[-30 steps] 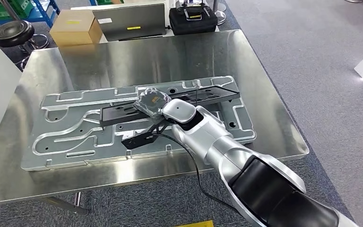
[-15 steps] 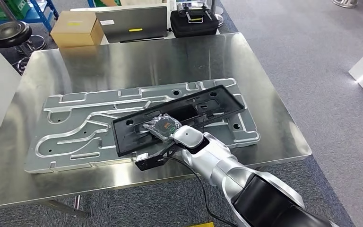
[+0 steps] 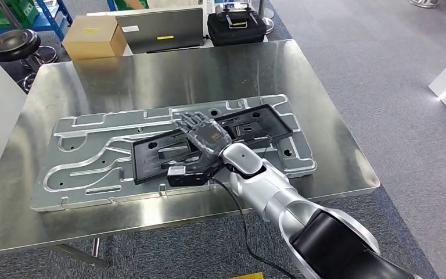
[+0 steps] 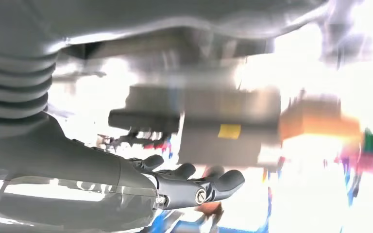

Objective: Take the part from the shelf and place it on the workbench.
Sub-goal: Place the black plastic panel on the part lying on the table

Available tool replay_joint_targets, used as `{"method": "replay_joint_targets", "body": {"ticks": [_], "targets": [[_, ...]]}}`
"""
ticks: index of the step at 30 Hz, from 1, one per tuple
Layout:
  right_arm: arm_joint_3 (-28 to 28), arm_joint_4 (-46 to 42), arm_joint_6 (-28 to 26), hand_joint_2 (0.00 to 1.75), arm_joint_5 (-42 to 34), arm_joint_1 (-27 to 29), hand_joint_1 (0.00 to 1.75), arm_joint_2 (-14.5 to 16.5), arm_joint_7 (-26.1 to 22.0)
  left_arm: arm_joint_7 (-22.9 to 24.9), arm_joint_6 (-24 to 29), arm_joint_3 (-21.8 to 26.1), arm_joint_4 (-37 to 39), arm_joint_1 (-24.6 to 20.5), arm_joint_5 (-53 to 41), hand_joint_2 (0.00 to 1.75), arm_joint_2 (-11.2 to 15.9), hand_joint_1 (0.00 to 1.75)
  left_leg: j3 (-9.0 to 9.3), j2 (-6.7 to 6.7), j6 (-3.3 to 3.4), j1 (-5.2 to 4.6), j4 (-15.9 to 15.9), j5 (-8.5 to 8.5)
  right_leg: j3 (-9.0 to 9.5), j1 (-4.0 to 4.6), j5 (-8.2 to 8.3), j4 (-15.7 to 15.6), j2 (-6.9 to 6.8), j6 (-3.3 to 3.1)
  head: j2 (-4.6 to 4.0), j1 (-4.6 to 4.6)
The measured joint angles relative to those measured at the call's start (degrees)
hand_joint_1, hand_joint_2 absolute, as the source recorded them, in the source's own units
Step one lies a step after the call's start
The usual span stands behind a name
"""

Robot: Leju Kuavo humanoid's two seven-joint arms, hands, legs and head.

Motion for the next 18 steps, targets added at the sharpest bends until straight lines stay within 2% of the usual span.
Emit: {"method": "replay_joint_targets", "body": {"ticks": [2, 4, 5, 6, 7, 8, 9, 11, 12, 15, 17, 18], "targets": [[-3.29, -4.8, -3.41, 0.0, -3.75, 0.95, 0.0, -1.27, -3.56, -0.01, -0.02, 0.01, 0.0, 0.21, 0.0, 0.0, 0.01, 0.0, -1.23, -0.04, -0.47, 0.06, 2.97, -2.09, 0.26, -0.39, 0.41, -0.63, -0.15, -0.5, 0.0, 0.0], [-6.58, -11.7, -4.14, 0.0, -7.29, 3.21, 0.0, -3.01, -6.31, -0.01, -0.02, 0.04, 0.0, 0.43, 0.0, 0.0, 0.1, 0.0, -4.33, -0.04, -0.85, 0.21, 10.2, -5.82, 0.35, -0.43, 0.45, -0.73, -0.36, -0.72, 0.0, -0.01], [-8.2, -15.8, -3.88, 0.0, -9.18, 4.98, 0.0, -4.14, -7.36, 0.01, -0.02, 0.07, 0.0, 0.55, 0.0, 0.0, 0.15, 0.0, -5.89, -0.03, -1.03, 0.28, 13.69, -7.12, 0.38, -0.42, 0.41, -0.71, -0.46, -0.74, 0.0, -0.01], [-9.72, -20.03, -3.59, 0.0, -11.22, 7.05, 0.0, -5.23, -8.43, 0.04, -0.02, 0.1, 0.0, 0.71, 0.0, 0.0, 0.19, 0.0, -6.78, -0.03, -1.19, 0.38, 15.63, -7.45, 0.41, -0.43, 0.35, -0.68, -0.55, -0.71, 0.0, -0.01], [-11.27, -24.72, -3.29, 0.0, -13.72, 9.41, 0.0, -6.46, -9.55, 0.08, -0.01, 0.12, 0.0, 0.89, 0.0, 0.0, 0.2, 0.0, -6.64, -0.02, -1.32, 0.51, 15.34, -6.67, 0.46, -0.47, 0.26, -0.63, -0.6, -0.6, 0.0, -0.01], [-12.84, -29.69, -3.0, 0.0, -16.6, 12.04, 0.0, -7.75, -10.74, 0.11, -0.02, 0.14, 0.0, 1.04, 0.0, 0.0, 0.21, 0.0, -5.36, -0.01, -1.4, 0.69, 12.77, -4.97, 0.57, -0.54, 0.11, -0.55, -0.6, -0.39, 0.0, -0.01], [-14.55, -34.93, -2.81, 0.0, -19.97, 14.96, 0.0, -9.13, -12.09, 0.13, -0.06, 0.18, 0.0, 1.17, 0.0, 0.0, 0.22, 0.0, -3.39, 0.0, -1.44, 0.87, 8.77, -3.0, 0.72, -0.62, -0.14, -0.4, -0.65, -0.07, 0.0, -0.01], [-18.8, -45.92, -2.4, 0.0, -27.16, 21.57, 0.0, -12.35, -14.94, 0.04, -0.32, 0.37, 0.0, 1.39, 0.0, 0.0, 0.21, 0.0, 0.09, -0.09, -1.11, 0.85, 2.11, -0.94, 0.84, -0.52, -0.69, 0.02, -0.86, 0.71, 0.0, 0.0], [-21.21, -50.83, -2.34, 0.0, -30.07, 24.95, 0.0, -13.92, -16.29, -0.1, -0.53, 0.49, 0.0, 1.6, -0.01, 0.0, 0.2, 0.0, 0.84, -0.18, -0.74, 0.75, 0.67, -0.9, 0.85, -0.43, -0.87, 0.16, -0.99, 1.07, 0.0, 0.01], [-29.88, -62.71, -3.66, 0.0, -35.49, 35.13, 0.0, -17.71, -19.57, -0.92, -1.34, 1.02, 0.0, 2.28, -0.01, 0.0, 0.18, 0.0, 1.09, -0.35, 0.68, 0.52, 0.29, -1.22, 1.12, -0.55, -1.18, 0.14, -1.12, 2.08, 0.0, 0.03], [-36.98, -68.19, -4.76, 0.0, -38.39, 41.97, 0.0, -18.99, -21.2, -1.54, -1.9, 1.45, 0.0, 2.41, -0.01, 0.0, 0.1, 0.0, 1.32, -0.35, 1.53, 0.61, -0.08, -1.11, 0.28, -0.76, -3.13, 2.53, -0.93, 2.76, 0.0, 0.03], [-40.79, -69.88, -4.87, 0.0, -39.69, 45.22, 0.0, -19.29, -21.83, -1.74, -2.1, 1.6, 0.0, 2.42, -0.01, 0.0, 0.06, 0.0, 1.37, -0.37, 1.84, 0.63, -0.19, -1.08, -0.98, -0.83, -4.89, 5.42, -0.79, 3.0, 0.0, 0.04]]}}
